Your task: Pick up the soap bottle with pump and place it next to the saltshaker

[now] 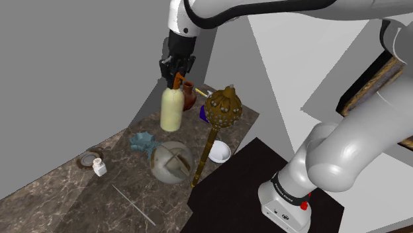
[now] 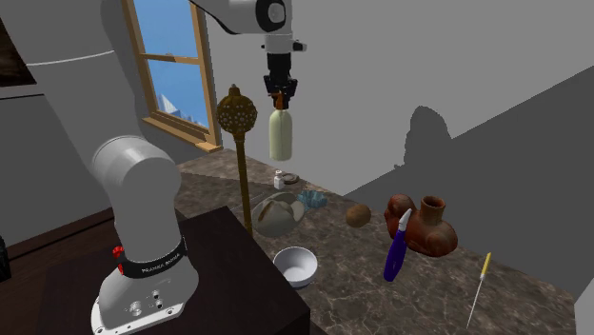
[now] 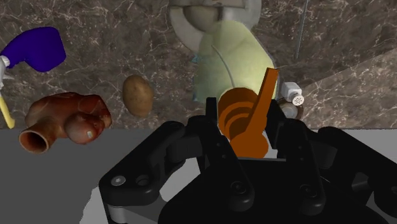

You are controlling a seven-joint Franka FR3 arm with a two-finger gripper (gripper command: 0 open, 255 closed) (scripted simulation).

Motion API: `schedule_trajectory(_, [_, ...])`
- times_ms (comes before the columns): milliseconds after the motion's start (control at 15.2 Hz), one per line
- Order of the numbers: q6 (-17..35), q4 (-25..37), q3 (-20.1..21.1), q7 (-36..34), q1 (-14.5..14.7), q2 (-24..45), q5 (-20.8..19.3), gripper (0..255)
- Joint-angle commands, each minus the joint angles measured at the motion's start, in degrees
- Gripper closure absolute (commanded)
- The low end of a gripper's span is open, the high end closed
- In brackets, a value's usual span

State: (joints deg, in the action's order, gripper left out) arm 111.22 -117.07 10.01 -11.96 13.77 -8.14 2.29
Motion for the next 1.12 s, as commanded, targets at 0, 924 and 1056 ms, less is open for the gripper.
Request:
schedule_trajectory(0, [0.0, 1.8, 1.6, -2.8, 1.1, 1.7, -0.2, 255])
schedule_trajectory(924, [-4.5, 24.0, 10.2, -22.6, 10.8, 20.3, -6.7, 255])
schedule_trajectory(1056, [-5.9, 28.7, 10.8, -25.1, 12.8, 23.8, -8.2, 255])
